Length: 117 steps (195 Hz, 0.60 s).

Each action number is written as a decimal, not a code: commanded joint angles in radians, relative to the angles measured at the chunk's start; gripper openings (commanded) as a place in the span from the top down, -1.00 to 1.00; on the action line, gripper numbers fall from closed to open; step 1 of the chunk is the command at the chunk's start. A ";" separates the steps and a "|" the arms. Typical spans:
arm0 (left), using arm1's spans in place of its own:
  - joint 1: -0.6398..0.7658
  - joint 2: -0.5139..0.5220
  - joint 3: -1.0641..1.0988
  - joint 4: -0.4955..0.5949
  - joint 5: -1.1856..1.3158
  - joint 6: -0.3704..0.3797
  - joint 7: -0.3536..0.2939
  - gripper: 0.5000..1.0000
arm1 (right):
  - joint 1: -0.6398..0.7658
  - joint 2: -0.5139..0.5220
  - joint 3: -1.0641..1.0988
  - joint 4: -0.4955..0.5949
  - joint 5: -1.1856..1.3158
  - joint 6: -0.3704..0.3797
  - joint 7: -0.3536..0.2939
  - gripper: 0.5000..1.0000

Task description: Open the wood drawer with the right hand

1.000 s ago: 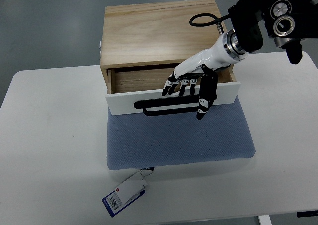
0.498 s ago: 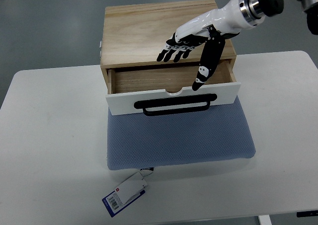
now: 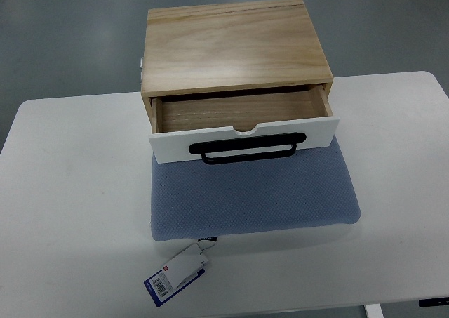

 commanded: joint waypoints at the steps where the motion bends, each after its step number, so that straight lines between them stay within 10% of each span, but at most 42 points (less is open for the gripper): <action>1: 0.000 0.000 0.000 0.000 0.000 0.000 0.000 -1.00 | -0.175 -0.046 0.164 -0.038 0.000 -0.059 0.021 -0.67; 117: 0.000 0.000 0.000 0.000 0.000 0.000 0.000 -1.00 | -0.910 0.168 0.841 -0.278 -0.014 -0.179 0.128 -0.69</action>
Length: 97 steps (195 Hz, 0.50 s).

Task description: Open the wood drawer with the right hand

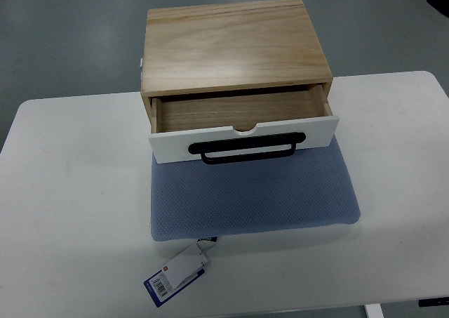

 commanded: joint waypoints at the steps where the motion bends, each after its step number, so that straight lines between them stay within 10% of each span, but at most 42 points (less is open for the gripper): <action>1: 0.000 0.000 0.000 0.000 0.000 0.000 0.000 -1.00 | -0.100 0.069 0.097 -0.042 -0.006 -0.011 0.010 -0.69; 97: 0.000 0.000 0.000 0.000 0.000 0.000 0.000 -1.00 | -0.314 0.272 0.229 -0.127 -0.040 -0.003 0.082 -0.72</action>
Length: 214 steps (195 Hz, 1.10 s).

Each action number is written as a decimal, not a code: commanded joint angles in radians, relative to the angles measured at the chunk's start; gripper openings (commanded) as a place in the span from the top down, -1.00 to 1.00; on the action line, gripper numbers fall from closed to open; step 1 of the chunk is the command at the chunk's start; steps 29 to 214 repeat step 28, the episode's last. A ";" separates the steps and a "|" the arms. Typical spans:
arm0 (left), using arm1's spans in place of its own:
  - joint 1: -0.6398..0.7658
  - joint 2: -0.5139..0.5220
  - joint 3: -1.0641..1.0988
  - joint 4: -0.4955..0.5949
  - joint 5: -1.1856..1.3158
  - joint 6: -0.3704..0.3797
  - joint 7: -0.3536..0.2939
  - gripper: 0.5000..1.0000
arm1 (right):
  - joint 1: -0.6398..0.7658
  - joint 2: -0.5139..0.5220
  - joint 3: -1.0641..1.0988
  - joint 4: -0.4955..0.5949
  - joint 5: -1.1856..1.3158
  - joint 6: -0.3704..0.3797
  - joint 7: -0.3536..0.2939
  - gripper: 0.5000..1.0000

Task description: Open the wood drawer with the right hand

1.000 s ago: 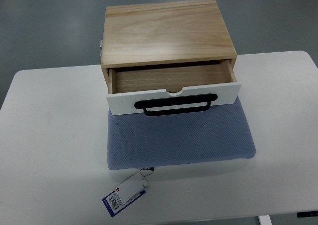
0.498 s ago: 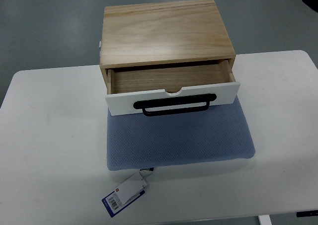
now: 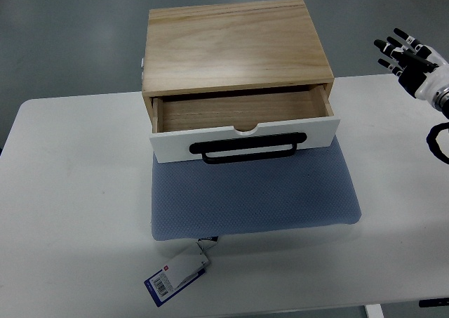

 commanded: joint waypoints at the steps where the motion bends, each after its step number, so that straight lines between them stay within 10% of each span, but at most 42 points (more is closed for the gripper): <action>1: 0.000 0.000 0.000 0.000 0.000 0.000 0.000 -1.00 | -0.018 0.023 0.006 -0.007 0.000 0.002 0.004 -0.72; 214: 0.000 0.000 0.000 0.000 0.000 0.000 0.000 -1.00 | -0.045 0.049 0.005 -0.013 -0.008 0.001 0.005 -0.72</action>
